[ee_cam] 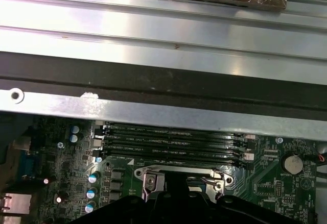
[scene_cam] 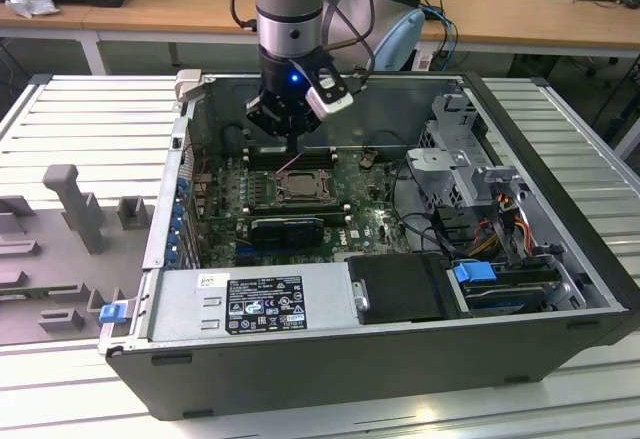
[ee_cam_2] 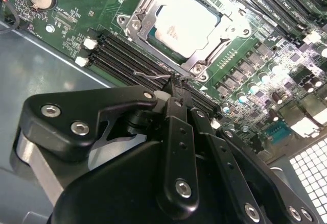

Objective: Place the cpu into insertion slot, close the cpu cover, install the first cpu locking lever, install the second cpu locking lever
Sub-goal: 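Install the first cpu locking lever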

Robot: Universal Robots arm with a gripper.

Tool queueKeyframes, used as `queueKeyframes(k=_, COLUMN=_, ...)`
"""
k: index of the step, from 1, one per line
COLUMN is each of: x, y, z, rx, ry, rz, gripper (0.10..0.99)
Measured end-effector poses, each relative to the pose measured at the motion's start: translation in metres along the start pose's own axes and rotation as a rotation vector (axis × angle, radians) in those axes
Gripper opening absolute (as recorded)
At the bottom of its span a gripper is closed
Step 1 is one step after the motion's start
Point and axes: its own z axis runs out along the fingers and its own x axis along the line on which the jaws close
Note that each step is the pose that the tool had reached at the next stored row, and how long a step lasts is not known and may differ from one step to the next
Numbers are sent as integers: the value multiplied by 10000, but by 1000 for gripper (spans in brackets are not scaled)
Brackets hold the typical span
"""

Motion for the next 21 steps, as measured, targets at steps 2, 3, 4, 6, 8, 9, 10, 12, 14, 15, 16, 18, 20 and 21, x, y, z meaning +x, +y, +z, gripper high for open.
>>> queueKeyframes(k=2, x=-1, y=0, z=4, rx=-2, ry=-1, rz=0, gripper=106)
queueKeyframes(k=3, x=-1, y=-1, z=7, rx=-2, ry=-2, rz=0, gripper=106)
queueKeyframes(k=4, x=-1, y=-1, z=9, rx=-1, ry=0, rz=-1, gripper=106)
queueKeyframes(k=6, x=-2, y=-2, z=20, rx=-2, ry=-1, rz=0, gripper=106)
queueKeyframes(k=8, x=-3, y=-3, z=30, rx=-4, ry=-1, rz=-1, gripper=106)
queueKeyframes(k=9, x=-5, y=-4, z=38, rx=-30, ry=-4, rz=-2, gripper=106)
queueKeyframes(k=10, x=-7, y=-5, z=45, rx=-73, ry=-6, rz=1, gripper=106)
queueKeyframes(k=12, x=-14, y=-7, z=67, rx=-146, ry=-14, rz=5, gripper=106)
queueKeyframes(k=14, x=-33, y=-6, z=86, rx=-150, ry=-12, rz=6, gripper=106)
queueKeyframes(k=15, x=-49, y=2, z=98, rx=-154, ry=-14, rz=5, gripper=106)
queueKeyframes(k=16, x=-54, y=11, z=102, rx=-155, ry=-14, rz=8, gripper=106)
queueKeyframes(k=18, x=-60, y=34, z=107, rx=-157, ry=-13, rz=6, gripper=106)
queueKeyframes(k=20, x=-71, y=76, z=118, rx=-157, ry=-13, rz=6, gripper=106)
queueKeyframes(k=21, x=-85, y=85, z=132, rx=-159, ry=-14, rz=3, gripper=106)
